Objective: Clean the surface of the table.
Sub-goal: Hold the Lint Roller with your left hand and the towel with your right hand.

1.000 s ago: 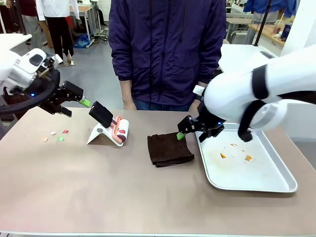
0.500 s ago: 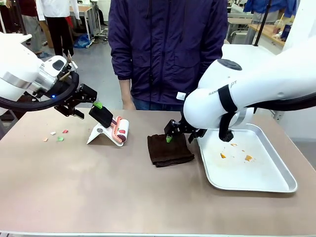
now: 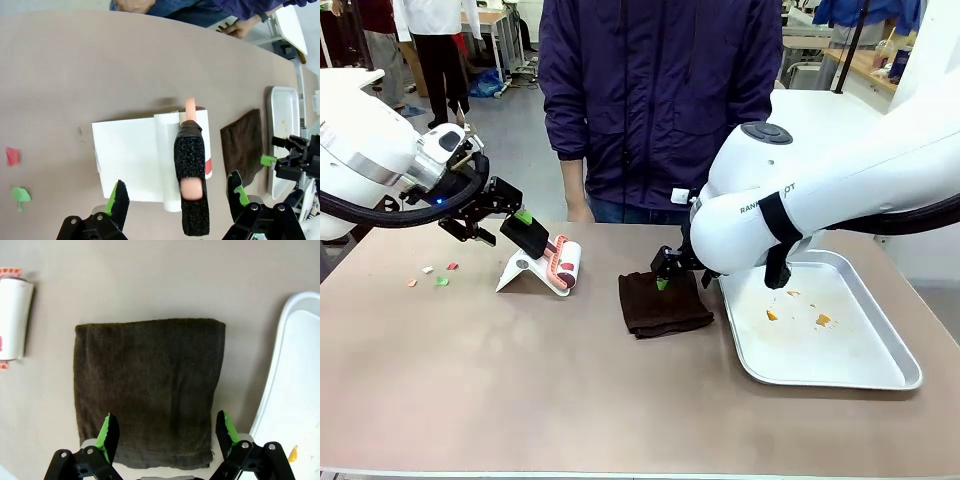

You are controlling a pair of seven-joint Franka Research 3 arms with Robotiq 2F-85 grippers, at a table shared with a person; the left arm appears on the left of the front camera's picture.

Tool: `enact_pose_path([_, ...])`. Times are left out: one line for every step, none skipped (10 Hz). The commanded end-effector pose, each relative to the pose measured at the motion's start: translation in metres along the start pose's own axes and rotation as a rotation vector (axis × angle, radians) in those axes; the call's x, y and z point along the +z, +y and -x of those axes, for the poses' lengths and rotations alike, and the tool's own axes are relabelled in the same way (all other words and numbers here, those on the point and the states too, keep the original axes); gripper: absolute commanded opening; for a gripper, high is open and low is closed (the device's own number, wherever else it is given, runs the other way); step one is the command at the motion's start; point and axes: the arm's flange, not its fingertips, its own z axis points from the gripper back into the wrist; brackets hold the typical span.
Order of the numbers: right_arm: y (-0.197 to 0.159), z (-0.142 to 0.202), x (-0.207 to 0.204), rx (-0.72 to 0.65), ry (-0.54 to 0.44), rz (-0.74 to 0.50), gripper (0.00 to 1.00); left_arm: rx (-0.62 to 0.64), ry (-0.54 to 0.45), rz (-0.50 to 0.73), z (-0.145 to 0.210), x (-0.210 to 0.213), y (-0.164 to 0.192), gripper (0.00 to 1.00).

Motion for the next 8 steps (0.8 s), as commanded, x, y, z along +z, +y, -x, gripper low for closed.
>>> enact_pose_path([0.012,-0.011,-0.01,-0.05,0.0,0.088,1.0,0.005,0.005,0.018,-0.004,0.003,0.002,1.0])
enact_pose_path([0.012,-0.012,-0.015,-0.067,0.002,0.098,1.0,0.004,0.003,0.021,-0.003,0.003,0.002,1.0])
enact_pose_path([0.01,-0.015,-0.021,-0.085,0.017,0.107,1.0,0.001,0.005,0.021,-0.002,0.003,0.002,1.0])
enact_pose_path([0.01,-0.017,-0.026,-0.095,0.022,0.107,1.0,-0.002,0.003,0.023,-0.002,0.003,0.003,1.0])
enact_pose_path([0.008,-0.018,-0.028,-0.107,0.027,0.088,1.0,-0.009,0.001,0.027,-0.002,0.003,0.004,1.0])
enact_pose_path([0.008,-0.018,-0.028,-0.117,0.027,0.087,1.0,-0.015,-0.007,0.038,-0.001,0.004,0.004,1.0])
enact_pose_path([0.008,-0.018,-0.029,-0.122,0.031,0.093,1.0,-0.017,-0.014,0.054,-0.001,0.004,0.004,1.0])
enact_pose_path([0.008,-0.018,-0.029,-0.127,0.035,0.098,1.0,-0.024,-0.019,0.059,-0.001,0.005,0.003,1.0])
